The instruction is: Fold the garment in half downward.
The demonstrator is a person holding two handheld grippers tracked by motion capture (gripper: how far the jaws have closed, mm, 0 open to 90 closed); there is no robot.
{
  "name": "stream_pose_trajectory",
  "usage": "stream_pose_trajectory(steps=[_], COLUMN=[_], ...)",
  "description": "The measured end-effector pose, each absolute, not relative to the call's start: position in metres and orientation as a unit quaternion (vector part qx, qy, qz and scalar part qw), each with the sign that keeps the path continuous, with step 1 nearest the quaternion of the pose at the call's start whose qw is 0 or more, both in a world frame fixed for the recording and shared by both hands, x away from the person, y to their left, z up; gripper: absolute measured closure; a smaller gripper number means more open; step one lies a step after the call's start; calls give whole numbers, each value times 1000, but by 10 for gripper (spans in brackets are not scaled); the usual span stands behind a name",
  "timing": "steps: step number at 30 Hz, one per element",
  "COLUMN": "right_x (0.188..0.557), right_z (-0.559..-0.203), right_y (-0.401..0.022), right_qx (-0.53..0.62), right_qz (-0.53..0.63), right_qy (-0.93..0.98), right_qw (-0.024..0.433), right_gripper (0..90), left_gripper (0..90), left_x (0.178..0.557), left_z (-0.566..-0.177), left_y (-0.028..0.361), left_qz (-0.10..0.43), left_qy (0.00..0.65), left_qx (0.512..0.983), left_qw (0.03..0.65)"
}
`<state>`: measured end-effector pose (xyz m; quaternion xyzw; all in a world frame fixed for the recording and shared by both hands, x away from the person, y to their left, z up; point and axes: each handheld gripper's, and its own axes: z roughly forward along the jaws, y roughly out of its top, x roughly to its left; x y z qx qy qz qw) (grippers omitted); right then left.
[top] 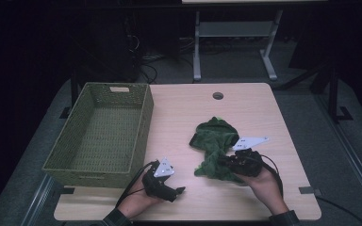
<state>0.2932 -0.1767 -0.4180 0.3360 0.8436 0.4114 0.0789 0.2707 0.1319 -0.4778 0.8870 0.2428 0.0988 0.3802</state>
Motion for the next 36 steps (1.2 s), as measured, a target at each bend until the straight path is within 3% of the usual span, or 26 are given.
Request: stream_pose_trajectory(steps=[4,9,20,36], right_x=[292,290,299,320], right_z=[-420,-415,-394,-444], right_y=[-186,-191,-166,-166], right_qx=[346,342,309,344], right_qz=[405,408,431,353], right_qy=[842,841,842,867], right_qw=[84,96,99,72], right_gripper=[815,894,900,900], left_gripper=[124,124,124,124], left_x=[271,271,271,271], left_z=[-477,-478,-477,-478], left_y=[132,132,132,132], left_qz=[99,99,102,100], left_qy=[240,243,239,240], left_qx=[889,887,889,889], left_qw=[376,380,377,376])
